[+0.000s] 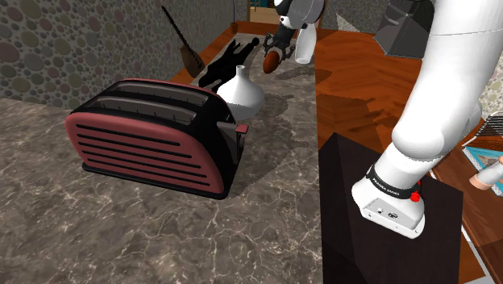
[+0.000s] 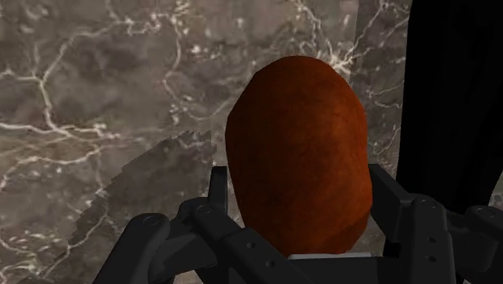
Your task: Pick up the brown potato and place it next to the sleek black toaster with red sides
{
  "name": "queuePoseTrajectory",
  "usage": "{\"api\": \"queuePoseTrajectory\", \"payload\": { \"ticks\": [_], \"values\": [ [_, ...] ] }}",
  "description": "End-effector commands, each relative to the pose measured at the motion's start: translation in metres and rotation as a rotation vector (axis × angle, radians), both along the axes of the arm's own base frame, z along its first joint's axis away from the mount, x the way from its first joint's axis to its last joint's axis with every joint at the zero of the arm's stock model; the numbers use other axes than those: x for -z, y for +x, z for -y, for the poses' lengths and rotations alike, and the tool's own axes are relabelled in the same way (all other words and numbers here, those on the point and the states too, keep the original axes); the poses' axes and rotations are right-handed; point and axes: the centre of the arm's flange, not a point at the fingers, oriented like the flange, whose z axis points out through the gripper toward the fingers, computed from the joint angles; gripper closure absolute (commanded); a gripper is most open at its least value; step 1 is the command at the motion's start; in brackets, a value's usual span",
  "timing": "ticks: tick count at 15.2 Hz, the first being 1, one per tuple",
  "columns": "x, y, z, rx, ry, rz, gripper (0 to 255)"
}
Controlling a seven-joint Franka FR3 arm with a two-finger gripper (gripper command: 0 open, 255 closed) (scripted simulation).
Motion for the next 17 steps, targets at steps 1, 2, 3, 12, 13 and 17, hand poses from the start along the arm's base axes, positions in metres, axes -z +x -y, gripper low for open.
{"api": "queuePoseTrajectory", "payload": {
  "ticks": [1,2,3,12,13,17],
  "values": [
    [-0.011,0.001,0.001,0.000,0.000,0.000,255],
    [-0.016,0.001,0.001,0.000,0.000,0.000,255],
    [-0.022,0.001,0.001,0.000,0.000,0.000,255],
    [-0.069,0.001,0.001,0.000,0.000,0.000,255],
    [-0.074,0.001,0.001,0.000,0.000,0.000,255],
    [-0.096,0.001,0.001,0.000,0.000,0.000,255]
  ]
}}
